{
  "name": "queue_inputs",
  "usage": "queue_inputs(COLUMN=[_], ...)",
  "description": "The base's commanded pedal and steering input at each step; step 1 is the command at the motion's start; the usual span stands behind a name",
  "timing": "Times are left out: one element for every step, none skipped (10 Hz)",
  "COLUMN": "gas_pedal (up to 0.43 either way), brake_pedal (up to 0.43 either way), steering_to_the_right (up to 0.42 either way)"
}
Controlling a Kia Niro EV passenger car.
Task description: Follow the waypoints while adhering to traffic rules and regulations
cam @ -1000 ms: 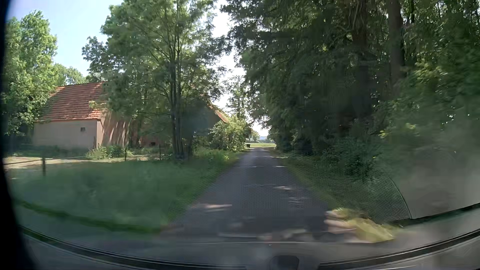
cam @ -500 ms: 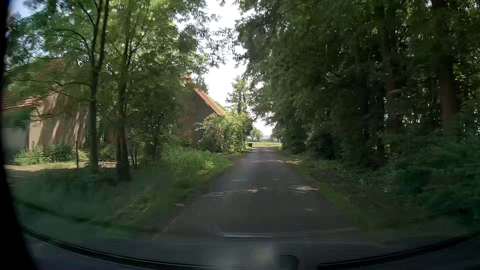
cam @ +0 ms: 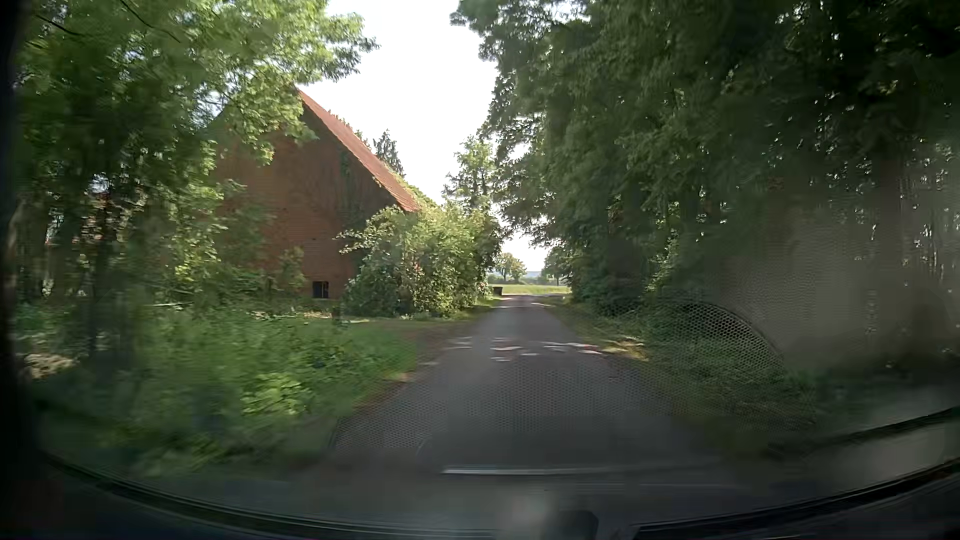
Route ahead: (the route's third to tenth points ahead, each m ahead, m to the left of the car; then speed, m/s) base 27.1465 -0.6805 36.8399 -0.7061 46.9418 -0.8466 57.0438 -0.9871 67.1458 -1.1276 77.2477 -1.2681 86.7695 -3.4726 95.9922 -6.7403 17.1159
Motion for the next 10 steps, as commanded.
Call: queue_inputs(gas_pedal=[0.059, 0.059, 0.059, 0.059, 0.059, 0.059, 0.059, 0.059, 0.047, 0.047], brake_pedal=[0.006, 0.006, 0.006, 0.006, 0.006, 0.006, 0.006, 0.006, 0.006, 0.006], steering_to_the_right=[0.009, 0.008, 0.004, 0.003, 0.005, 0.006, 0.005, 0.005, 0.003, 0.003])
